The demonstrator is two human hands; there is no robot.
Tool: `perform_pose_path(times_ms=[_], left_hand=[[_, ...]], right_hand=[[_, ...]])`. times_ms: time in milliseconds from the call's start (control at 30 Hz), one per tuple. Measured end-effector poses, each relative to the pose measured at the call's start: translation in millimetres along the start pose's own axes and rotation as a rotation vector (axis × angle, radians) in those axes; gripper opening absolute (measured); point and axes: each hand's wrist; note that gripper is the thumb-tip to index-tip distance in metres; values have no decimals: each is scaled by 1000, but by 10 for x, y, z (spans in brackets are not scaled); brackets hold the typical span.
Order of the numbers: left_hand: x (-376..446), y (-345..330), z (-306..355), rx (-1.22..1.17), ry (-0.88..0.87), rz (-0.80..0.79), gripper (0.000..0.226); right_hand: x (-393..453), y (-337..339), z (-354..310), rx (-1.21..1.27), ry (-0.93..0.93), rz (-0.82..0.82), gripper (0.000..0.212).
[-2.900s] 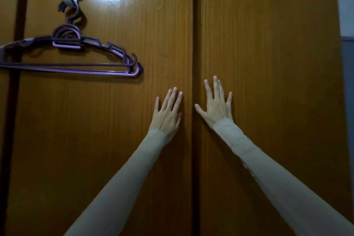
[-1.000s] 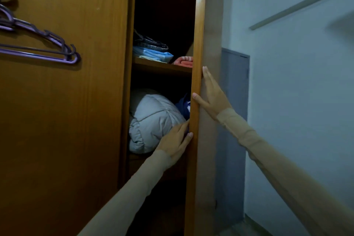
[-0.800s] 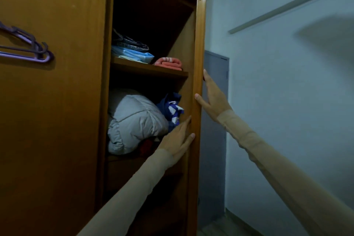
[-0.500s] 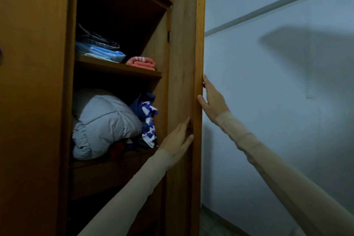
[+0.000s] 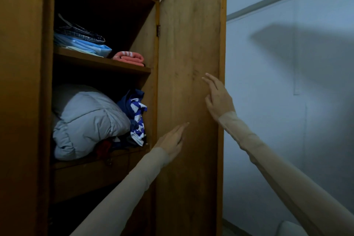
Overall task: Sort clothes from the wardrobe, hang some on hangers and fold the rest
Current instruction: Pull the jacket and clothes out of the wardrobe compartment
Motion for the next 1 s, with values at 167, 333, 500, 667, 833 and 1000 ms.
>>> perform_pose_path(times_ms=[167,333,500,667,833,1000], left_hand=[[-116,105,-199,54,85,-7,58],[-327,272,-529,102,199,21,57],[-548,471,-990,173,296,7,56],[-559,692,-1515,240,344,10,53],[-421,878,-2047,273,343,30,56],[-308,1025,-2468,353,339,163,54]], right_hand=[[-20,-238,-155,7,14,-115,57],[-98,-617,-373,53,12,-235,58],[-149,-1126,-659,123,10,-378,59],[-119,-1699,-894,170,8,-467,58],[-20,-2329,-977,184,-48,-512,55],[37,-2927,-1062,263,-124,-564,53]])
Point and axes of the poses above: each hand's wrist, its own x-axis towards the middle knuckle, its own y-axis out of the back of the hand, z = x × y, and after that the axes turned 10 degrees about -y, right-handed
